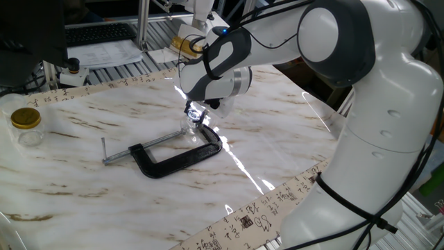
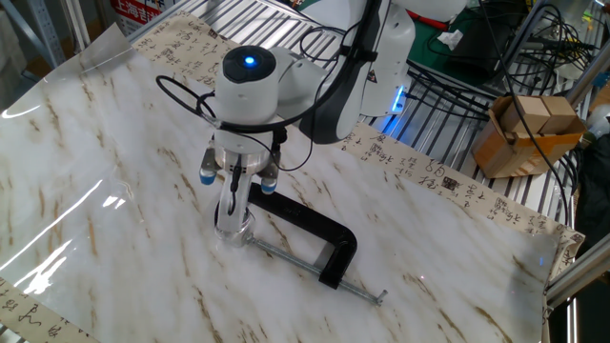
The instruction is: Screw the lid onto the jar
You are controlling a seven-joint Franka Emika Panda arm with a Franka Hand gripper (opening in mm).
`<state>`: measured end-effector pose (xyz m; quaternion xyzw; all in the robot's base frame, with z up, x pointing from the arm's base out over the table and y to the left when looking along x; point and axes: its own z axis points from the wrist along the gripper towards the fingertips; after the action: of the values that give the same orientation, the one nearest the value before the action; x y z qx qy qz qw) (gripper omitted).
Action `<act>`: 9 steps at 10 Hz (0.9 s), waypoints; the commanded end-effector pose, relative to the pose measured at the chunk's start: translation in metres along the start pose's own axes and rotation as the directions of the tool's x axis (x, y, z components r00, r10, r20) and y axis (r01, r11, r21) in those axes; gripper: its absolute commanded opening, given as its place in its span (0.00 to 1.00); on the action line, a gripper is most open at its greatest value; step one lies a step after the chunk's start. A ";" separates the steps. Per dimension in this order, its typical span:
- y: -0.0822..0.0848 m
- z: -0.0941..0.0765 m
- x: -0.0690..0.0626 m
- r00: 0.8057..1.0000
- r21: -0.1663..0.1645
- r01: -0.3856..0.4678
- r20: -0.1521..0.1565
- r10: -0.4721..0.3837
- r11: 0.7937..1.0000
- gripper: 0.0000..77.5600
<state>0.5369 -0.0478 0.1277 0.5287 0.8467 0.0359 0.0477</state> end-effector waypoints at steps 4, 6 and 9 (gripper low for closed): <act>-0.003 0.009 0.001 0.997 -0.009 -0.078 -0.001 0.078 0.997 0.02; -0.003 0.010 0.001 0.996 -0.012 -0.093 0.001 0.093 0.996 0.02; -0.003 0.010 0.001 0.995 -0.012 -0.101 0.000 0.101 0.995 0.02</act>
<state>0.5380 -0.0479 0.1269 0.5521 0.8310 0.0424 0.0525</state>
